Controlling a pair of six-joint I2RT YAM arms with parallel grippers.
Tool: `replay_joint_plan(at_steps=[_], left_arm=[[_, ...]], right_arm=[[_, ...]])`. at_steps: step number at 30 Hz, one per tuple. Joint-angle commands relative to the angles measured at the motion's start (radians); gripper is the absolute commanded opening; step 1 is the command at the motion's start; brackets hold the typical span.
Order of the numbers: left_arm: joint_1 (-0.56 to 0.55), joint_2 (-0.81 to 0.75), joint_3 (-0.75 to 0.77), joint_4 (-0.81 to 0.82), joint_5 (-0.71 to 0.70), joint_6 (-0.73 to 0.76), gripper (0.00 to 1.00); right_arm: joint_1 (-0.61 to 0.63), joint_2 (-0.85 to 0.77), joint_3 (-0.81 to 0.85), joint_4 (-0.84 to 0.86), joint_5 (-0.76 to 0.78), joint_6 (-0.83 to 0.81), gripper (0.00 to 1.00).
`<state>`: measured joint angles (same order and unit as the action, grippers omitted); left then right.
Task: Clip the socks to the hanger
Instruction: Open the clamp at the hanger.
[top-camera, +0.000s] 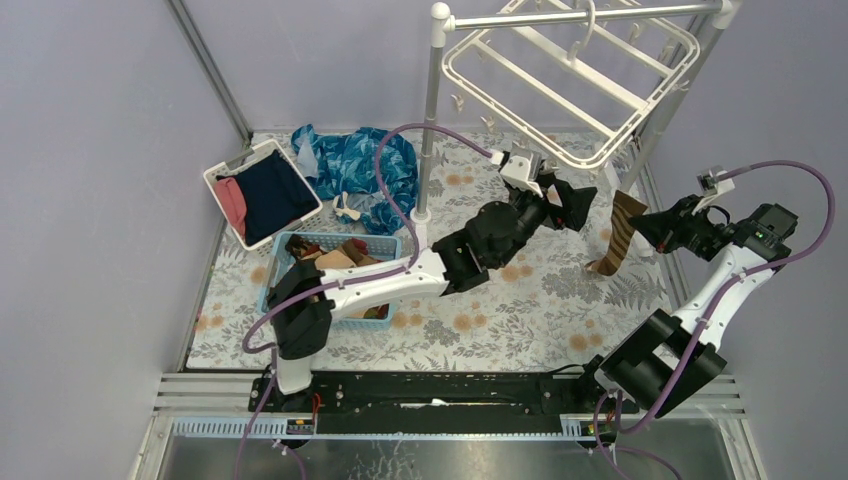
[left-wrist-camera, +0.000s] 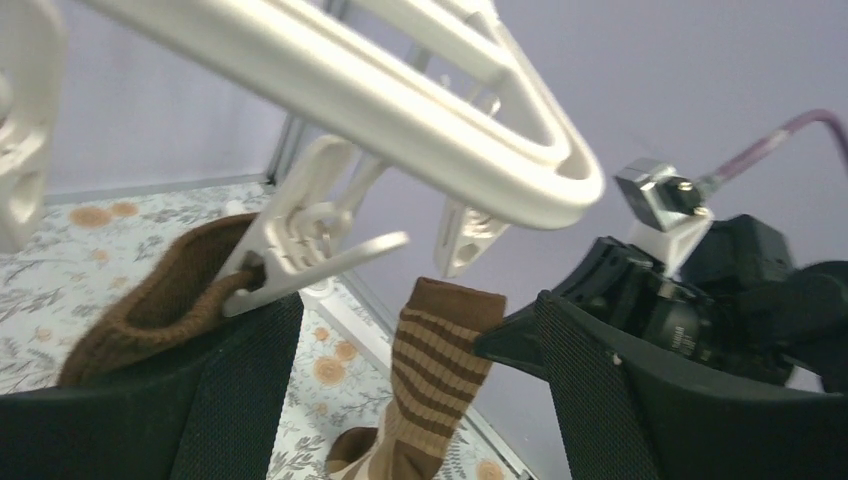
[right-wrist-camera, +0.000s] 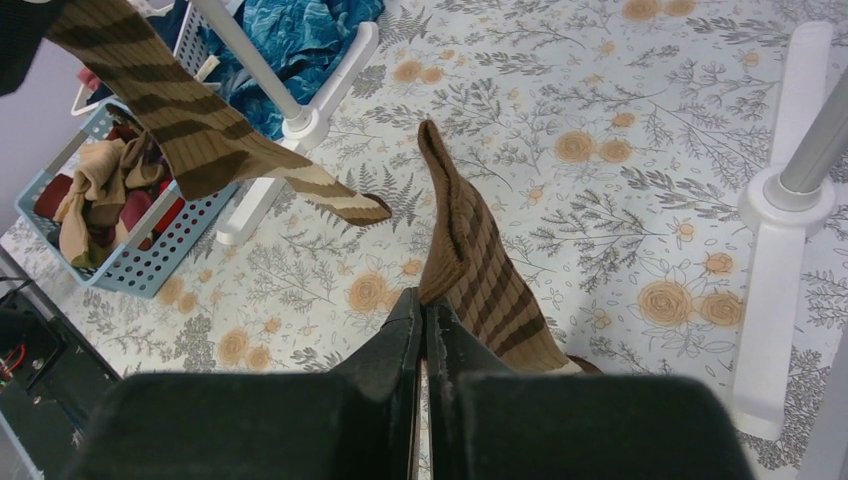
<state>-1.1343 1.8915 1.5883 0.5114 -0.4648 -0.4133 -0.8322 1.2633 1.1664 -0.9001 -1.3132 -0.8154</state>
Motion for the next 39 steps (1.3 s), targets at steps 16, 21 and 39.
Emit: replay_joint_plan(at_steps=[16,21,39], left_arm=[[0.038,-0.014,0.025,0.1,0.165,-0.017,0.81],[0.035,0.021,0.078,0.093,0.116,0.018,0.79],[0.031,0.101,0.176,0.128,0.054,0.159,0.67]], right_arm=[[0.111,-0.027,0.051,-0.278,-0.076,-0.253,0.0],[0.13,-0.039,0.041,-0.272,-0.083,-0.246,0.0],[0.151,-0.047,0.027,-0.288,-0.094,-0.273,0.0]])
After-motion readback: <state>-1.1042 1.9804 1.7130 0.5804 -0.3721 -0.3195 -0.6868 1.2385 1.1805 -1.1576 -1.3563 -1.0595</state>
